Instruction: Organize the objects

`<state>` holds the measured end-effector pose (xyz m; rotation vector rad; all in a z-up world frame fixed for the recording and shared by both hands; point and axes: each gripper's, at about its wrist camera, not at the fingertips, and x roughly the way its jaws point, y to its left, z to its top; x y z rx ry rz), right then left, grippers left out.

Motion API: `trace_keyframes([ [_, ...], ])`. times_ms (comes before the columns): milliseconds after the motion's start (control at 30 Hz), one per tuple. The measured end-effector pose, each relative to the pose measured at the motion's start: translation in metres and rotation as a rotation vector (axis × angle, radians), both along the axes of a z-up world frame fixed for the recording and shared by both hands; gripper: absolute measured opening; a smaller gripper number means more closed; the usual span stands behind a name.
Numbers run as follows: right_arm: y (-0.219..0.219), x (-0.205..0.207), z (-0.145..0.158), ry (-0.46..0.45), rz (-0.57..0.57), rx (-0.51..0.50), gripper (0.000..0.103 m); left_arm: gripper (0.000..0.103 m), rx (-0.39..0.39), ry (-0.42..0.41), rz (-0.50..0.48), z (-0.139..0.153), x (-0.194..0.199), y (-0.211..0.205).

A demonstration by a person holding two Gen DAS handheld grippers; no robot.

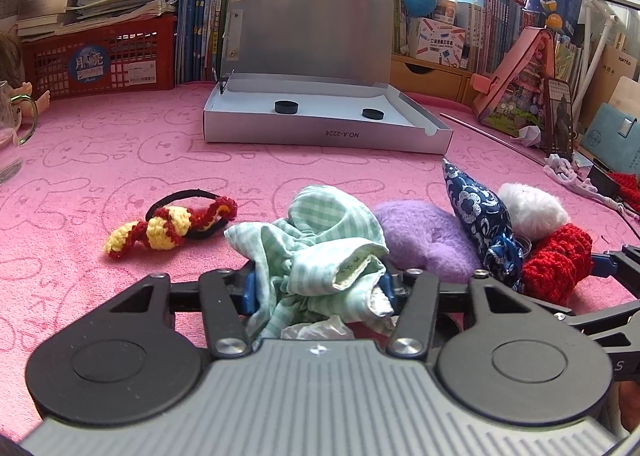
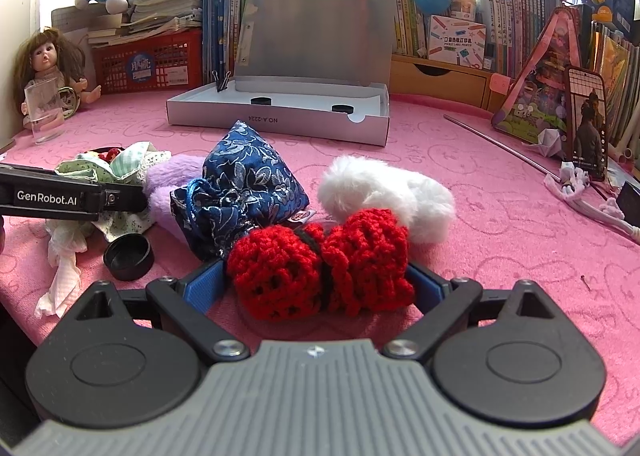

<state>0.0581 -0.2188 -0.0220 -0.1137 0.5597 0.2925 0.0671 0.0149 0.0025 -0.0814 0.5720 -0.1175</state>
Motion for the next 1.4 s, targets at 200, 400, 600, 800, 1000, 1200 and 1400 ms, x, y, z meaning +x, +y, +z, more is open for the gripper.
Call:
trace_keyframes([
  [200, -0.003, 0.000, 0.006, 0.016, 0.002, 0.025, 0.089, 0.052, -0.007, -0.009, 0.005, 0.005, -0.001, 0.001],
  [400, -0.006, -0.001, 0.011, 0.022, -0.010, 0.047, 0.078, 0.051, -0.016, -0.013, 0.009, 0.009, -0.001, 0.002],
  [600, -0.005, -0.006, 0.016, 0.010, -0.011, 0.050, 0.073, 0.050, -0.021, -0.024, 0.007, 0.013, -0.003, 0.002],
  [800, -0.007, -0.008, 0.023, -0.001, -0.022, 0.066, 0.071, 0.048, -0.022, -0.034, 0.004, 0.017, -0.003, 0.001],
  [1000, -0.009, -0.012, 0.035, -0.036, -0.020, 0.082, 0.071, 0.047, -0.023, -0.042, 0.001, 0.019, -0.004, 0.001],
  [1200, -0.010, -0.012, 0.042, -0.067, -0.020, 0.086, 0.071, 0.046, -0.025, -0.049, 0.000, 0.022, -0.004, 0.001],
  [1400, -0.010, -0.010, 0.045, -0.065, -0.013, 0.103, 0.070, 0.046, -0.020, -0.061, -0.007, 0.025, -0.002, 0.001],
])
